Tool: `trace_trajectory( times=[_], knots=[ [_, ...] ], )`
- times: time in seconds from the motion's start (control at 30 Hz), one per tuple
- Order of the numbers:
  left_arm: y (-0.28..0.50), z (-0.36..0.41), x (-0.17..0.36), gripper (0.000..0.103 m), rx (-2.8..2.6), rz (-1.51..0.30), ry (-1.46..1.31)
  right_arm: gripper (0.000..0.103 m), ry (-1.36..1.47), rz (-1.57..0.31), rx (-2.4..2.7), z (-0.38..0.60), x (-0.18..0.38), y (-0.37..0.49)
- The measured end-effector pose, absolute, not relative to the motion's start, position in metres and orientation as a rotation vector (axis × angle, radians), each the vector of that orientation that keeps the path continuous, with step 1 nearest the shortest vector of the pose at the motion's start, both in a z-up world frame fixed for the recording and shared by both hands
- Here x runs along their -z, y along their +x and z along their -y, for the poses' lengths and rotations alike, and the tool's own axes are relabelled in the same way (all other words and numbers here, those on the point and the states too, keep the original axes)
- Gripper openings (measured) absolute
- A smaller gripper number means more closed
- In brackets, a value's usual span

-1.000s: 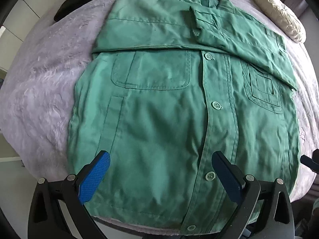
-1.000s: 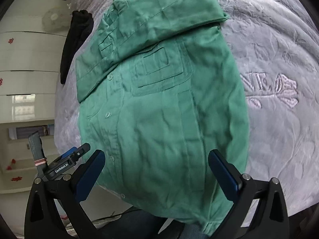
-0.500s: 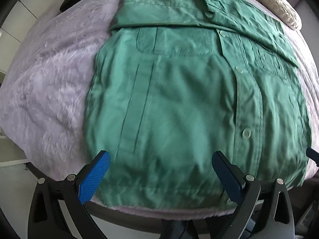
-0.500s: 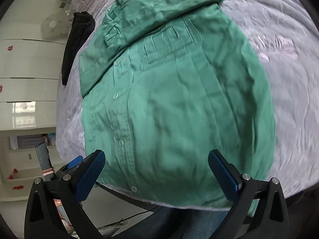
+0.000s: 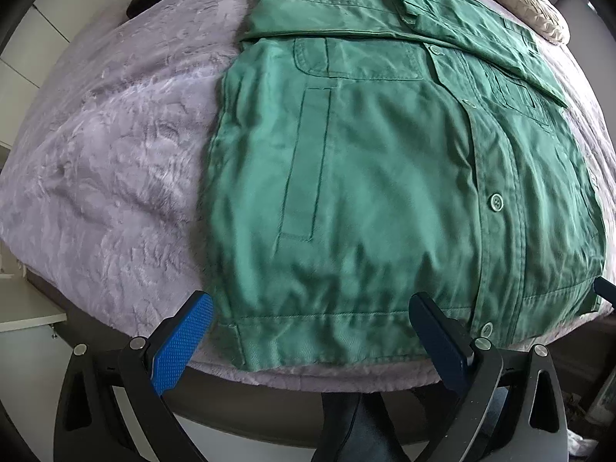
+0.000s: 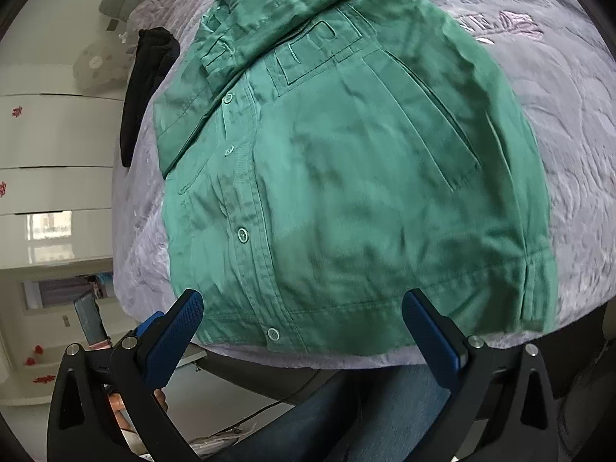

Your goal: Fold large clothes

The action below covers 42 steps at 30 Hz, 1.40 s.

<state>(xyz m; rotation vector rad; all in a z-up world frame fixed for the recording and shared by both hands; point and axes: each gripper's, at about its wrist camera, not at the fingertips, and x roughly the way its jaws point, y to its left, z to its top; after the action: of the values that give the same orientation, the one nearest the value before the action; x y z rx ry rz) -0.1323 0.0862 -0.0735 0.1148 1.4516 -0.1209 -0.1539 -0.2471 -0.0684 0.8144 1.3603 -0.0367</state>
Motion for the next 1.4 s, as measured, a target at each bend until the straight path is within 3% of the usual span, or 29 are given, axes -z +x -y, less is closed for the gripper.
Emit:
trace_trajectory(
  times=[0.57,1.0,1.23,1.4],
  knots=[
    [-0.135,-0.109,0.088,0.102,0.14,-1.468,0.05,0.103,0.885,-1.29,0.175,0.288,0.058,-0.189],
    [-0.131,-0.147,0.13,0.102,0.19,-1.56,-0.15,0.103,0.909,-1.228,0.383,0.345,0.067,-0.218],
    [-0.125,-0.138,0.142,0.102,0.218,-1.575,-0.16,0.103,0.986,-1.275,0.334,0.348,0.107,-0.209],
    [-0.13,-0.127,0.132,0.102,0.274,-1.549,-0.192,0.103,1.106,-1.169,0.082,0.329,0.095,-0.197]
  ],
)
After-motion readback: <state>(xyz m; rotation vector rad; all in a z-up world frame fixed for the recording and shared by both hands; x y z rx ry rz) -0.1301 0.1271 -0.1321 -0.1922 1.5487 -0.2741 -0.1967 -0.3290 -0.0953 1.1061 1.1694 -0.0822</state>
